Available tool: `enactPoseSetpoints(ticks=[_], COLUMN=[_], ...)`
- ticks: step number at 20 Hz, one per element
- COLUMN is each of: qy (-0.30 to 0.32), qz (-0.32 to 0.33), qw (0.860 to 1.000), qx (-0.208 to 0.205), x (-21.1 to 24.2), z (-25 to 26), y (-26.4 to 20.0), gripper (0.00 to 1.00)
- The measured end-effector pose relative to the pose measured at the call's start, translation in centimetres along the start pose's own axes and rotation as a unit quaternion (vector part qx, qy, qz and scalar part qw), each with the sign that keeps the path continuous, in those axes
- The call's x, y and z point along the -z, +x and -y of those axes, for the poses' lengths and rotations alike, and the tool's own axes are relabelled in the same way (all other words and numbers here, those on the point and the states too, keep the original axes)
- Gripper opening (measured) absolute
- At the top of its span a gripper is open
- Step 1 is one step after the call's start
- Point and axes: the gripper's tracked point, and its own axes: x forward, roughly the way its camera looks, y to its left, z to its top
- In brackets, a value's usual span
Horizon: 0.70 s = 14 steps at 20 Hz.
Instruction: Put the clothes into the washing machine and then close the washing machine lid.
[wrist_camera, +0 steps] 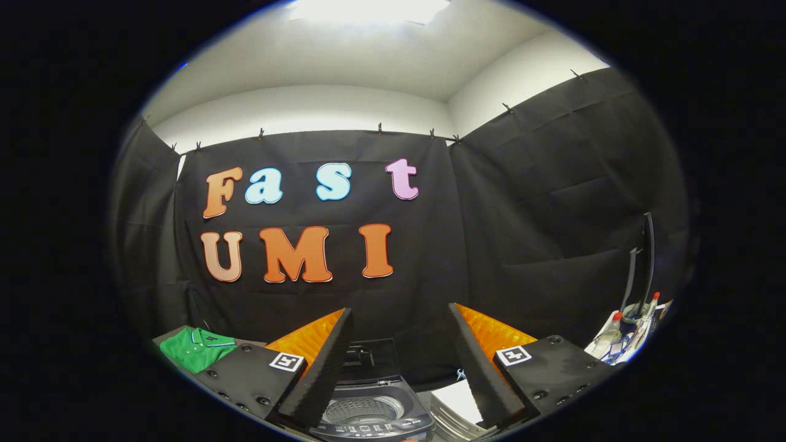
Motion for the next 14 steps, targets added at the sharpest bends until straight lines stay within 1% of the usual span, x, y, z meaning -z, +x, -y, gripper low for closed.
enactPoseSetpoints(ticks=[8, 14], qy=[0.003, 0.005], qz=[-0.005, -0.017], qw=[1.000, 1.000], qx=[0.002, -0.012], x=[0.3, 1.0], z=[-0.4, -2.6], y=[-0.5, -0.1], gripper=[0.98, 0.98])
